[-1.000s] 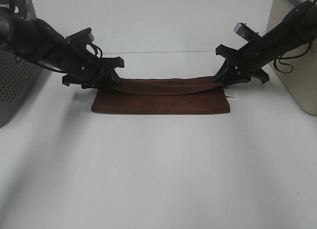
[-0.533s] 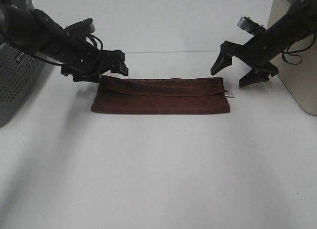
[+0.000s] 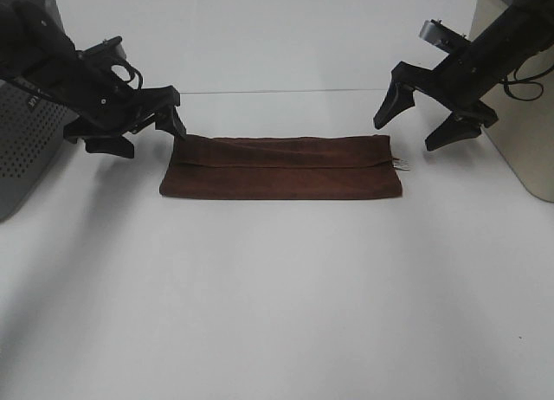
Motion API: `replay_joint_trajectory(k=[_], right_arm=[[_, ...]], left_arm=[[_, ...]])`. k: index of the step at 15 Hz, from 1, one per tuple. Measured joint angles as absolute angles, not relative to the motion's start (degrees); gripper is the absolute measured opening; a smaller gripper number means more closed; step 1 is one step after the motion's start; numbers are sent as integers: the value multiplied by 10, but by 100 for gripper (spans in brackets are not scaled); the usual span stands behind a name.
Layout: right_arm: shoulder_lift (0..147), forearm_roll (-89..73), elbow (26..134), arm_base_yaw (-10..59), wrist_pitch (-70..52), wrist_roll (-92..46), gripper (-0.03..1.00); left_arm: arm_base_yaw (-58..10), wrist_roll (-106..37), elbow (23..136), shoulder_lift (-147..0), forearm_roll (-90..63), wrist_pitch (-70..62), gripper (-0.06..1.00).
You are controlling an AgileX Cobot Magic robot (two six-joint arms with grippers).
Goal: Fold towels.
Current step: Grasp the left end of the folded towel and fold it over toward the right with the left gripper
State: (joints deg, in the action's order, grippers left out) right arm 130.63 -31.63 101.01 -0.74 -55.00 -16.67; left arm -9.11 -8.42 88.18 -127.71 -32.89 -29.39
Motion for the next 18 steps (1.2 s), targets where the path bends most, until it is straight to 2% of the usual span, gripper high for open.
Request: replay_joint_trajectory(k=[6, 7, 8, 10, 13, 14, 18], right_arm=[[1306, -315, 1010, -7, -550, -166, 91], [1306, -315, 1010, -7, -550, -165, 91], [1306, -315, 1010, -7, -550, -162, 91], [1306, -314, 1010, -7, -550, -161, 91], [1306, -312, 1010, -7, -550, -156, 91], [1306, -309, 1010, -7, -550, -156, 91], [1306, -299, 1010, -7, -551, -154, 91]], left_arm=[[-95, -125, 899, -1325, -434, -319, 74], [-99, -127, 910, -1332, -441, -329, 71], [-104, -129, 921, -1338, -443, -337, 65], [-110, -129, 932, -1346, -442, -347, 47], [-109, -129, 944, -1352, -415, -360, 8], [-101, -120, 958, -1352, -404, -374, 4], [-58, -51, 1032, -1352, -335, -486, 4]])
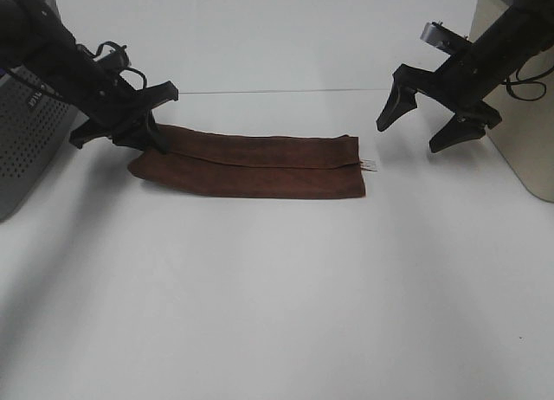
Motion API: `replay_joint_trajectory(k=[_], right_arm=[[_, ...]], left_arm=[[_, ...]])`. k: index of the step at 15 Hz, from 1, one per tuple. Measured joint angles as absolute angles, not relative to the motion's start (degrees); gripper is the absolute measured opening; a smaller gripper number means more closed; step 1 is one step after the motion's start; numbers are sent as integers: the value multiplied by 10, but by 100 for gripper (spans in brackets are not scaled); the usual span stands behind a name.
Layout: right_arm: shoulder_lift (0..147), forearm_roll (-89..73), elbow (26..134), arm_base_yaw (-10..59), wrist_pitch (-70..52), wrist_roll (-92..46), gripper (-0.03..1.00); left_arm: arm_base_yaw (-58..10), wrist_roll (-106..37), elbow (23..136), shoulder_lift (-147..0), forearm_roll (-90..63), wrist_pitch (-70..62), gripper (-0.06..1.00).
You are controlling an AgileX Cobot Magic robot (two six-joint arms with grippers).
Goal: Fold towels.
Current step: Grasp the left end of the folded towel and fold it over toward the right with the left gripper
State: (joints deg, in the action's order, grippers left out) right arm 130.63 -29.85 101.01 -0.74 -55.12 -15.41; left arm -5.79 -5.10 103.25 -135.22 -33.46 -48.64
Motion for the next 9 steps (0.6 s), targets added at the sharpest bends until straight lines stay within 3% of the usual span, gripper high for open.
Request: replay_joint_trajectory(k=[3, 9], right_arm=[[1306, -298, 1010, -7, -556, -153, 91], [1306, -295, 1010, -7, -561, -153, 91]], left_arm=[[-62, -25, 1092, -1352, -318, -547, 4], [-175, 11, 1167, -1354, -325, -520, 3]])
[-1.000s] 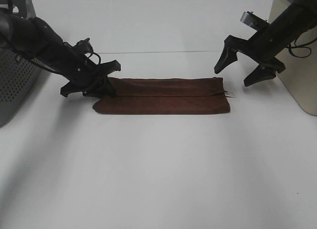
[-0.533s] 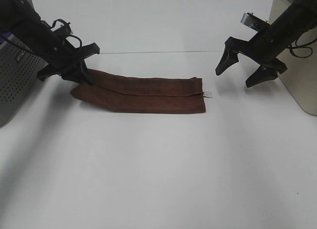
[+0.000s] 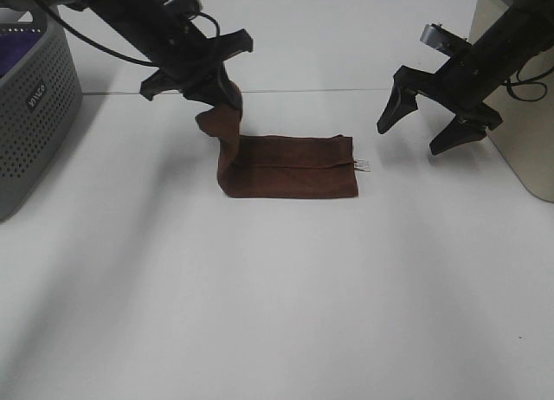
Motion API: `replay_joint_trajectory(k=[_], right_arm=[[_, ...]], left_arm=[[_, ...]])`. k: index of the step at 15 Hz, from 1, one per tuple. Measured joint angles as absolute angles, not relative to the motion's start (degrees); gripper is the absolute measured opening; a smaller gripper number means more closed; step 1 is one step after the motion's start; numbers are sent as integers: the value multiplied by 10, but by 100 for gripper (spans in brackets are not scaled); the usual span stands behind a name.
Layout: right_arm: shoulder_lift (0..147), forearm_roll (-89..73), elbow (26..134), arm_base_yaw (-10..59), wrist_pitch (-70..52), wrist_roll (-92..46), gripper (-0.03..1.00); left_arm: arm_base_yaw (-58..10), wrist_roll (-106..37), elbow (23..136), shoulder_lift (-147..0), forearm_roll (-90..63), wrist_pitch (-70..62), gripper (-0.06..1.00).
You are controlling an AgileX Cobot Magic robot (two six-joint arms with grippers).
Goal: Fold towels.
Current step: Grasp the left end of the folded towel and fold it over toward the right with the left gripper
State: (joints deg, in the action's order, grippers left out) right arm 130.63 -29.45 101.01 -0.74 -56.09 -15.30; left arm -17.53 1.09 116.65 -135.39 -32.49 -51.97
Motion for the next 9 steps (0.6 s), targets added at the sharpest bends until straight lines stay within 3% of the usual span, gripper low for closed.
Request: replay_joint_trajectory(k=[9], right_arm=[[1306, -295, 1010, -7, -563, -153, 91]], left_arm=[[-284, 40, 1167, -1412, -393, -320, 4]])
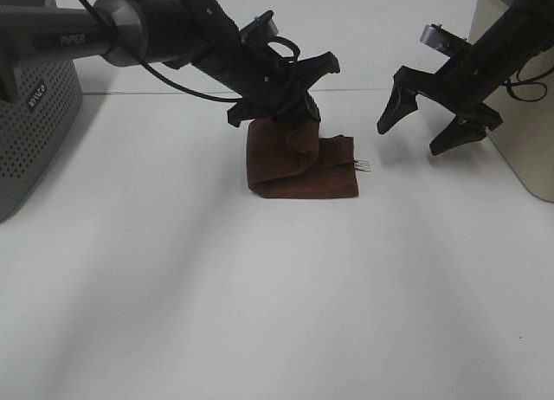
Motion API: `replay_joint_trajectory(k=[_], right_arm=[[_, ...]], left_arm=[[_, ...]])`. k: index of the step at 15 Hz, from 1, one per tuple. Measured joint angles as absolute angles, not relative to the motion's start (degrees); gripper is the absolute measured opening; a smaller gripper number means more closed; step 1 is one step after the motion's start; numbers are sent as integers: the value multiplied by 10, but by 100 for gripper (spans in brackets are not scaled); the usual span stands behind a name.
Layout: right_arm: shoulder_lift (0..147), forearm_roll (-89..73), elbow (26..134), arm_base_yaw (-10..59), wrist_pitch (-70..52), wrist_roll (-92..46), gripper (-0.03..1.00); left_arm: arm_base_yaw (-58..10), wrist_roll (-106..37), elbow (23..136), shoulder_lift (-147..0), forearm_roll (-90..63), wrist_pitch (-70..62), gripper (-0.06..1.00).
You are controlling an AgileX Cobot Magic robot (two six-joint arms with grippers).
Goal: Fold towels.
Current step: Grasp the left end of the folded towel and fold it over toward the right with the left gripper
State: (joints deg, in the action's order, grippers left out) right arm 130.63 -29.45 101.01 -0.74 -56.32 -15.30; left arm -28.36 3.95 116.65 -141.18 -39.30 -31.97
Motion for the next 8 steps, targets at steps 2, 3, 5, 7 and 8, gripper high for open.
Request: replay_joint_trajectory(k=[2, 3, 5, 7, 8], right_arm=[[1306, -295, 1010, -7, -563, -153, 91], [1306, -295, 1010, -7, -563, -153, 91], [1306, -295, 1010, -7, -563, -153, 91], [1306, -295, 1010, -7, -563, -153, 91], [1306, -295, 1010, -7, -563, -153, 91]], left_arm=[[-291, 40, 1167, -1424, -405, -312, 7], [-293, 40, 1167, -1427, -411, -312, 12], [-293, 38, 1167, -1430, -433, -300, 28], [-293, 6, 1167, -1430, -469, -299, 51], [-293, -15, 1167, -1430, -489, -305, 59]])
